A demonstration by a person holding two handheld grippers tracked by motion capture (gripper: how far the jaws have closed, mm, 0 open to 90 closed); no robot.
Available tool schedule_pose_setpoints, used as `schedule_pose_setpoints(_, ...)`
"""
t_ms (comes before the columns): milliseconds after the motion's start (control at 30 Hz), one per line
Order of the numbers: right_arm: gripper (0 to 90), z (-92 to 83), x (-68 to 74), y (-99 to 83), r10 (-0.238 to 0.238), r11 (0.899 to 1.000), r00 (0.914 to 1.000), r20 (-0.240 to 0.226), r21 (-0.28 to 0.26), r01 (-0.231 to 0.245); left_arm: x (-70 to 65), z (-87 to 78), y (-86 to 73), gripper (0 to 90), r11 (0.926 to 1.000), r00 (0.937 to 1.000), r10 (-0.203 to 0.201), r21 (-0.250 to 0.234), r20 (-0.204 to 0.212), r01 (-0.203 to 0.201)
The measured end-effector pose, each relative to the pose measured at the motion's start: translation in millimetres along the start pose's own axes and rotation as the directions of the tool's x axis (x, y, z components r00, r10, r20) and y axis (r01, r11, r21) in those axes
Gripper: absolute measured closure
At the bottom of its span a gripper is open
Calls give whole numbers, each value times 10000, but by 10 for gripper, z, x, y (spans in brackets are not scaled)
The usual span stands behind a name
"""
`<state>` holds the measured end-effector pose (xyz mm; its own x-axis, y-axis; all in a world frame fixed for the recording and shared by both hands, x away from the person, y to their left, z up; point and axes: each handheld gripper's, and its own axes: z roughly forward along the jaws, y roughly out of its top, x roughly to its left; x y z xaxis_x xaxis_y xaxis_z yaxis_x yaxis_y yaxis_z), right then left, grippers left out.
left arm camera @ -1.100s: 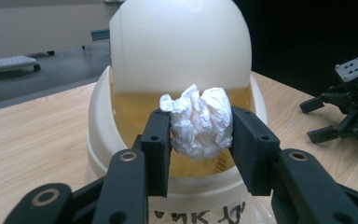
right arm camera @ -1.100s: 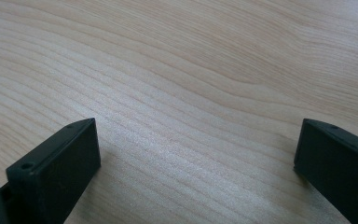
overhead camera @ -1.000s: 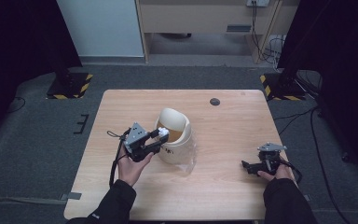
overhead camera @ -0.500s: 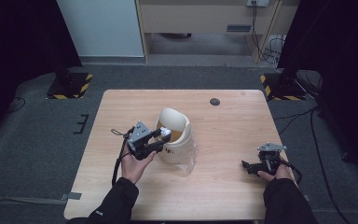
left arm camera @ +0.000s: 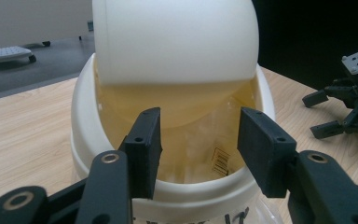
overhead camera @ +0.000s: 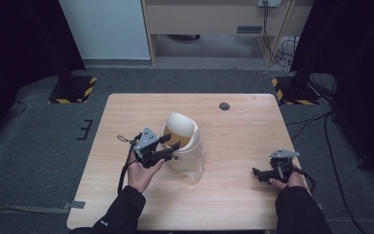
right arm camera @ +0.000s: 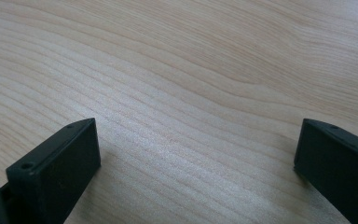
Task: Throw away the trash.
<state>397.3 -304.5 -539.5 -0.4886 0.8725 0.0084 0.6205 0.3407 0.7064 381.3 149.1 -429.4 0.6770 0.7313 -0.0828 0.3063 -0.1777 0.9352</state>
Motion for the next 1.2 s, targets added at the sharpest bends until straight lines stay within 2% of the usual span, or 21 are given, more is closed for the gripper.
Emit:
schedule_pose_setpoints(267,5,0,0,0,1,10000,10000,1,1,-1,-42,-171,46,467,9996,9999,164,-233,1,-164)
schedule_pose_setpoints(567,5,0,1,0,10,10000,10000,11,3,-10,4,-385,-25,432,9997,9997,157,-185,-206,-161)
schedule_pose_setpoints(1000,5,0,0,0,3,10000,10000,0,1,-3,99,-613,-386,333,9966,9980,100,817,-620,-49)
schedule_pose_setpoints(1100,5,0,1,0,14,10000,10000,3,5,-14,151,-631,-467,304,9930,9968,100,1184,-794,-5)
schedule_pose_setpoints(1200,5,0,1,0,11,10000,10000,3,5,-11,220,-621,-541,268,9859,9952,138,1672,-969,26)
